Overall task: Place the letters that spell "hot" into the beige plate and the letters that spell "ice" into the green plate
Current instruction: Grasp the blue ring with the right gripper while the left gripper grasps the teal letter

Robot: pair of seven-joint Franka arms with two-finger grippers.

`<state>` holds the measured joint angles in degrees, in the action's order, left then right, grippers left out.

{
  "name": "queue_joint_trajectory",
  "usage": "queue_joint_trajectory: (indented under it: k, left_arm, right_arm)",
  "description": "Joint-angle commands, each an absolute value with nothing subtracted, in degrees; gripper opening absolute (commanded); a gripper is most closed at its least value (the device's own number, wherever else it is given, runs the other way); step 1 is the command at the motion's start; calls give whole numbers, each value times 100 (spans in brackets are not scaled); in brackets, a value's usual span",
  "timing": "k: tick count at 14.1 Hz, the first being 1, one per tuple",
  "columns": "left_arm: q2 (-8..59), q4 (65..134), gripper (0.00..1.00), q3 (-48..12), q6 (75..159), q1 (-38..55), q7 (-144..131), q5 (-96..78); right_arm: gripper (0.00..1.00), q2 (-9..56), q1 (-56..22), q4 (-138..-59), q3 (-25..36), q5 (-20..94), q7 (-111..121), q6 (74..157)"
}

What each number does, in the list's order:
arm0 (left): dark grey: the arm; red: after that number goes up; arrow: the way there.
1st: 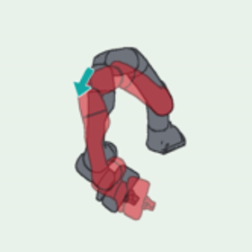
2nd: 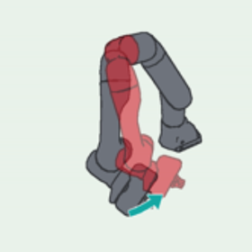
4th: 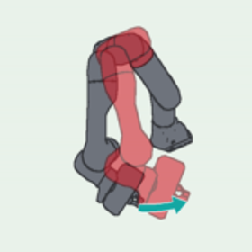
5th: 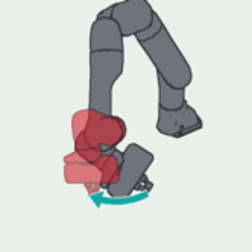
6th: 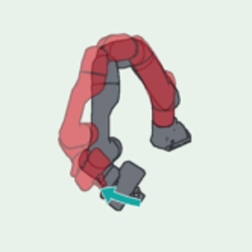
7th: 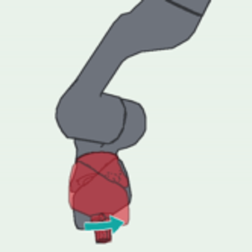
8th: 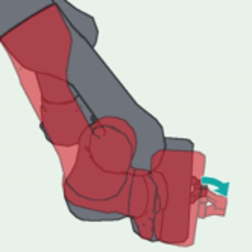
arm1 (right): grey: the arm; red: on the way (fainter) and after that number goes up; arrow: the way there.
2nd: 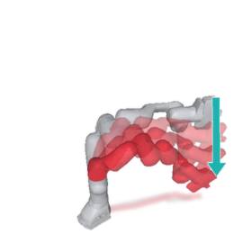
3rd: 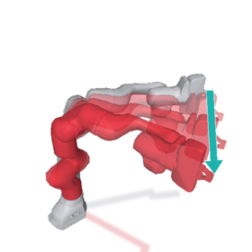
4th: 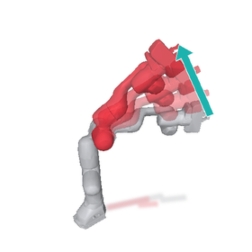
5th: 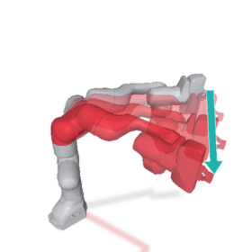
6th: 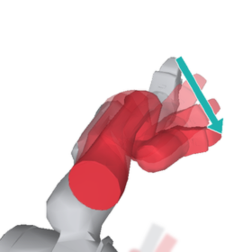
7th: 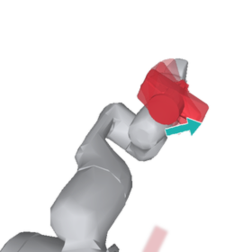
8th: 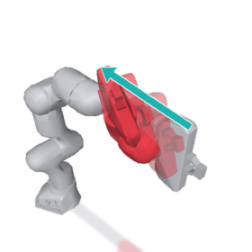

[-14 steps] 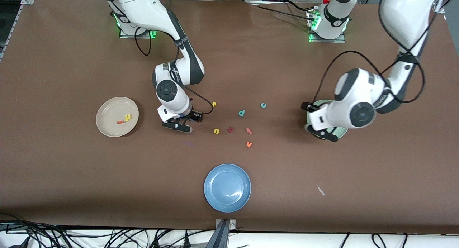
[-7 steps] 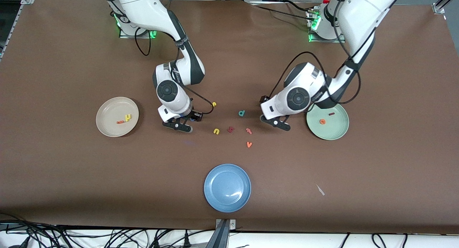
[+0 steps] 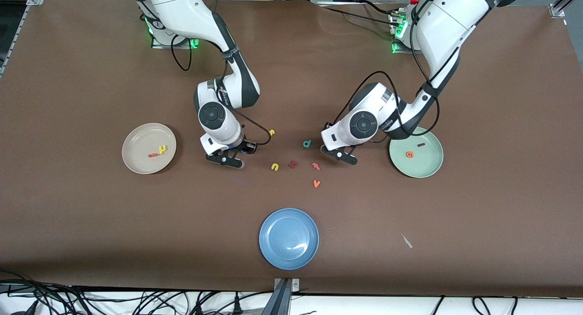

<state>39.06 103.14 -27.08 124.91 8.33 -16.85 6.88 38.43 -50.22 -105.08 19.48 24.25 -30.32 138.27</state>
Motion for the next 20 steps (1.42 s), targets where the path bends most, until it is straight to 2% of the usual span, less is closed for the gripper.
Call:
queue_joint_trajectory:
  k: [1,3,4,10,11,12,14,17,20]
  left_arm:
    - [3937,10301,83,-2672,12551,1046,-2144,905]
    - [3937,10318,73,-2663,12551,1063,-2153,905]
    - [3946,10318,71,-2663,12551,1055,-2153,914]
    - [4034,10327,70,-2646,12551,1055,-2153,914]
    - [4060,10336,68,-2637,12551,1046,-2162,914]
    - [4052,10336,61,-2637,12551,1037,-2162,914]
    - [4061,10345,39,-2637,12551,1028,-2171,914]
    - [4061,10345,15,-2637,12551,1020,-2250,914]
    - [4017,10327,12,-2637,12507,1028,-2268,914]
  right_arm:
    - [38,3894,-4966,-10477,1837,2566,-2909,13834]
    - [35,3920,-4966,-10468,1828,2566,-2909,13843]
    - [32,3946,-4966,-10450,1828,2566,-2909,13843]
    - [20,3981,-4966,-10415,1828,2566,-2936,13860]
    - [15,3981,-4966,-10380,1837,2566,-2892,13834]
    - [13,3955,-4966,-10336,1846,2566,-2883,13808]
    - [13,3894,-4678,-9969,1916,2514,-2647,13039]
    - [10,3543,-4605,-9931,2555,2488,-1989,12315]
    - [9,3323,-4614,-10325,3153,2461,-856,12129]
